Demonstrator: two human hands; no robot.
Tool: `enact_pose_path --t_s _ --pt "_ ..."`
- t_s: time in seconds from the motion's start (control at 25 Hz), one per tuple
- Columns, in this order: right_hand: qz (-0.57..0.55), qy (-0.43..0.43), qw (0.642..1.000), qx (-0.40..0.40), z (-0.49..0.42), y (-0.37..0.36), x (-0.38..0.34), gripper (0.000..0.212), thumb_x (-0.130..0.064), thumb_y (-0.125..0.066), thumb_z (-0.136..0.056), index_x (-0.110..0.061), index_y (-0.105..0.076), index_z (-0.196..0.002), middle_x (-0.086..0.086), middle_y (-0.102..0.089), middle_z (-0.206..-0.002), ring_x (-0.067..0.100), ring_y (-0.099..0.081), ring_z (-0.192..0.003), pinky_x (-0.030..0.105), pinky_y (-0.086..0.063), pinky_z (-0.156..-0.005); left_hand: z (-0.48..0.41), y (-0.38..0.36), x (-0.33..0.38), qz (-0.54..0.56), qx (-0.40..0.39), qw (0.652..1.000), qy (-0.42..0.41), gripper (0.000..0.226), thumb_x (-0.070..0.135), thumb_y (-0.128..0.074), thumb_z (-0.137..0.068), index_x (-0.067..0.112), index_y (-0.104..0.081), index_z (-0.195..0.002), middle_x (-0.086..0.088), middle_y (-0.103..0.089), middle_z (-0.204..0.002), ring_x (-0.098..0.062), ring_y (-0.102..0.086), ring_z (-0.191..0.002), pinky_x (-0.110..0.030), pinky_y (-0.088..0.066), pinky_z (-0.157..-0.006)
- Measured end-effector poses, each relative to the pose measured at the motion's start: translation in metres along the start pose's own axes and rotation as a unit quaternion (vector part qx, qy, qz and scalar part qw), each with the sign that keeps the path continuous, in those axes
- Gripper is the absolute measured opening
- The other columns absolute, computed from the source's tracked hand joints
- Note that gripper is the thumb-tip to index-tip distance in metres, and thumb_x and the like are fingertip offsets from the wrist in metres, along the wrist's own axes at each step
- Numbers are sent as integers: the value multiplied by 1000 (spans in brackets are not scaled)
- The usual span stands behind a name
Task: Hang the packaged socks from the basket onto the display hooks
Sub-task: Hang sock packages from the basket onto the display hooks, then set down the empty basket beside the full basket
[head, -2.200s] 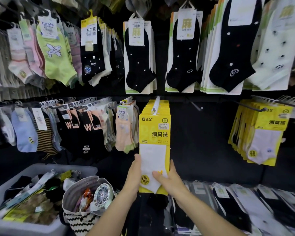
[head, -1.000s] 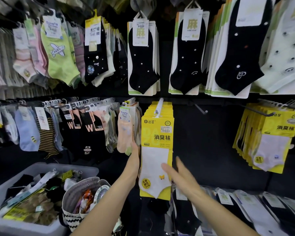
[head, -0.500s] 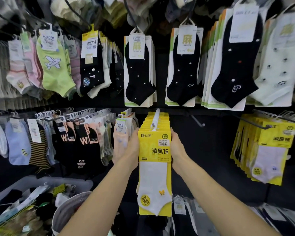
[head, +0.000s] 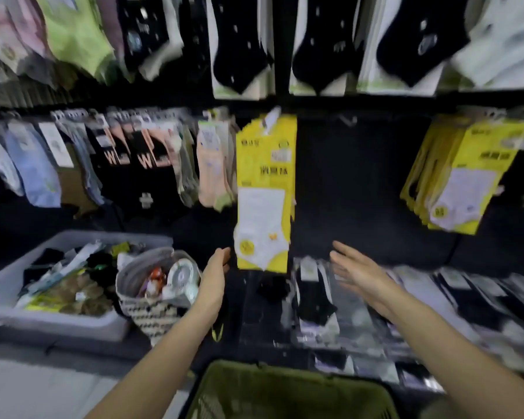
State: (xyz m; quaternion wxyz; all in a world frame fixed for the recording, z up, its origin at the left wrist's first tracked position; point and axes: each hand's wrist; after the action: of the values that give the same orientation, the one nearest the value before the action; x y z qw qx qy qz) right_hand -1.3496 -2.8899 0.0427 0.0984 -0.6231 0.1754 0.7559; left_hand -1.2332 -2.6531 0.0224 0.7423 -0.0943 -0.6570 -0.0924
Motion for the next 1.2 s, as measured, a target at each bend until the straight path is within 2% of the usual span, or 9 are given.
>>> enact_pose_path --t_s 0.2,0.36,0.44,0.52,0.68,0.8,0.92,1.04,1.2 --pt "48 -164 985 22 60 11 120 34 -26 -54 -94 -17 -52 -127 7 -54 -132 21 -57 -108 34 -45 -92 71 -17 -133 -111 -37 986 121 38 32 -36 -100 12 -47 -131 -7 -48 -135 -26 -44 -128 -37 -33 -107" --pt "66 -224 972 5 97 16 160 22 -31 -53 -94 -22 -56 -114 4 -58 -124 17 -58 -101 29 -48 -86 122 -54 -192 -232 -122 959 109 30 15 -50 -95 0 -57 -121 -16 -60 -122 -21 -55 -112 -17 -37 -85" --pt "130 -205 970 -27 113 10 166 24 -32 -52 -94 -22 -57 -116 -2 -58 -117 13 -59 -99 21 -48 -75 142 -72 -209 -263 -166 943 114 31 15 -51 -95 0 -56 -122 -17 -61 -120 -16 -53 -100 -9 -35 -69" --pt "198 -178 962 -64 130 4 173 27 -33 -52 -94 -21 -59 -117 -3 -59 -114 12 -57 -102 19 -45 -71 161 -85 -224 -281 -189 933 125 33 17 -50 -95 2 -55 -124 -15 -61 -119 -18 -54 -102 -8 -33 -66" --pt "311 -187 928 -85 182 19 201 29 -36 -54 -92 -19 -62 -114 -4 -62 -116 12 -56 -107 22 -42 -85 191 -107 -249 -281 -187 933 128 29 16 -50 -95 1 -60 -118 -15 -63 -118 -24 -56 -110 -14 -33 -72" --pt "318 -220 922 2 223 51 225 33 -29 -58 -91 -10 -62 -117 7 -63 -119 21 -58 -111 29 -43 -94 205 -144 -261 -298 -192 926 130 28 17 -50 -94 3 -61 -116 -15 -63 -119 -27 -57 -111 -21 -39 -81" --pt "276 -268 913 133 252 92 241 30 -23 -61 -88 -6 -63 -113 11 -64 -113 24 -58 -107 27 -41 -89 229 -182 -276 -296 -239 916 127 37 10 -54 -92 -2 -49 -126 -20 -55 -129 -29 -53 -117 -23 -39 -87" --pt "302 -282 894 173 254 130 256 22 -24 -59 -87 -6 -59 -99 13 -60 -97 27 -58 -95 31 -43 -78 250 -201 -291 -304 -275 909 72 54 15 -62 -88 4 -41 -136 -15 -49 -136 -28 -48 -122 -18 -32 -87" --pt "364 -335 846 199 250 166 290 38 -24 -58 -87 -7 -48 -119 16 -59 -114 34 -56 -102 41 -49 -84 249 -221 -303 -350 -311 883 -2 81 23 -68 -82 18 -19 -147 -7 -31 -150 -26 -35 -135 -37 -31 -111"
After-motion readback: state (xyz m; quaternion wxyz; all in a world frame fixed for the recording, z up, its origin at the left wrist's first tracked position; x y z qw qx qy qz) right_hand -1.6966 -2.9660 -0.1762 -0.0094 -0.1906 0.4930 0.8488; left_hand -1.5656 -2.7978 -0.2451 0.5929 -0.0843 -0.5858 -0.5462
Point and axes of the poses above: each hand's wrist, its own z-axis away from the middle knuckle, its own y-axis out of the back of the hand, x = y × z
